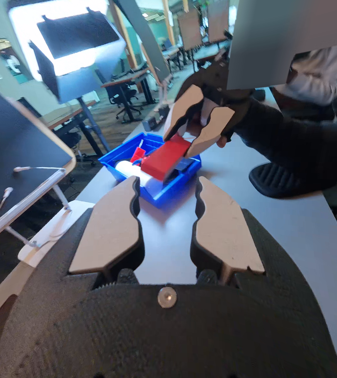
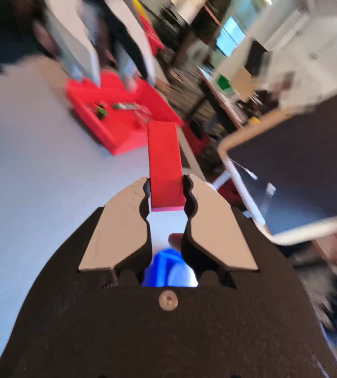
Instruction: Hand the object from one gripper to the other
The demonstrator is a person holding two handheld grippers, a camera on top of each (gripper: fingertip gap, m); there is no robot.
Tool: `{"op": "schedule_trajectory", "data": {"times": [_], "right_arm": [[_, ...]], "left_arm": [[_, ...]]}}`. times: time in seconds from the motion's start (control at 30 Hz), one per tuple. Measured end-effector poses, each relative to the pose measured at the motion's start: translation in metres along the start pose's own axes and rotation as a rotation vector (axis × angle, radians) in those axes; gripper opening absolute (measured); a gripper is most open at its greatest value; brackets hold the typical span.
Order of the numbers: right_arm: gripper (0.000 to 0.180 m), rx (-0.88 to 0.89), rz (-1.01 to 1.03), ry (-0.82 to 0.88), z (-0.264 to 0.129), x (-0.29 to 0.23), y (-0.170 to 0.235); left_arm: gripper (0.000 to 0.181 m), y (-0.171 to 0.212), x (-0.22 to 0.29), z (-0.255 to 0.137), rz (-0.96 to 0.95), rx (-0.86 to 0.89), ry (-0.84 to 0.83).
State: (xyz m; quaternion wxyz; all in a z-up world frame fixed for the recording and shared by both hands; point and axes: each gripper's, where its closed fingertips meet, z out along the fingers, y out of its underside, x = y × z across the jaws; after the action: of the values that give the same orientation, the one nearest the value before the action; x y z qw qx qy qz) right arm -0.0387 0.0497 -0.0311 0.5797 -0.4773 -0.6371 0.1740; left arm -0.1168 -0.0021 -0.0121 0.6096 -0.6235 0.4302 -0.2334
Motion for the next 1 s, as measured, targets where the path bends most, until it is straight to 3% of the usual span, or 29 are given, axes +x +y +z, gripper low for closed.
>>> {"op": "schedule_trajectory", "data": {"times": [0.1,0.17,0.3,0.4,0.57,0.73,0.9,1.0], "right_arm": [[0.032,-0.269,0.043,0.254,-0.015,0.061,0.070],[0.032,-0.472,0.094,0.293,-0.018,0.075,0.127],[0.031,-0.712,0.189,0.369,-0.009,0.084,0.209],[0.031,-0.830,0.224,0.464,-0.015,0.092,0.242],[0.031,-0.931,0.255,0.629,-0.047,0.115,0.263],[0.031,-1.035,0.246,0.623,-0.058,0.113,0.286],[0.031,-0.993,0.247,0.640,-0.057,0.117,0.279],[0.034,-0.892,0.291,0.623,-0.053,0.119,0.263]], "left_arm": [[0.049,0.000,-0.044,-0.029,-0.041,0.026,-0.171],[0.049,0.008,-0.074,-0.051,-0.048,-0.003,-0.312],[0.048,0.038,-0.129,-0.097,-0.067,-0.138,-0.600],[0.046,0.059,-0.156,-0.128,-0.116,-0.202,-0.733],[0.045,0.099,-0.186,-0.168,-0.200,-0.324,-0.888],[0.045,0.144,-0.191,-0.177,-0.260,-0.519,-0.889],[0.046,0.211,-0.155,-0.181,-0.324,-0.930,-0.666],[0.048,0.236,-0.134,-0.180,-0.371,-1.062,-0.545]]}}
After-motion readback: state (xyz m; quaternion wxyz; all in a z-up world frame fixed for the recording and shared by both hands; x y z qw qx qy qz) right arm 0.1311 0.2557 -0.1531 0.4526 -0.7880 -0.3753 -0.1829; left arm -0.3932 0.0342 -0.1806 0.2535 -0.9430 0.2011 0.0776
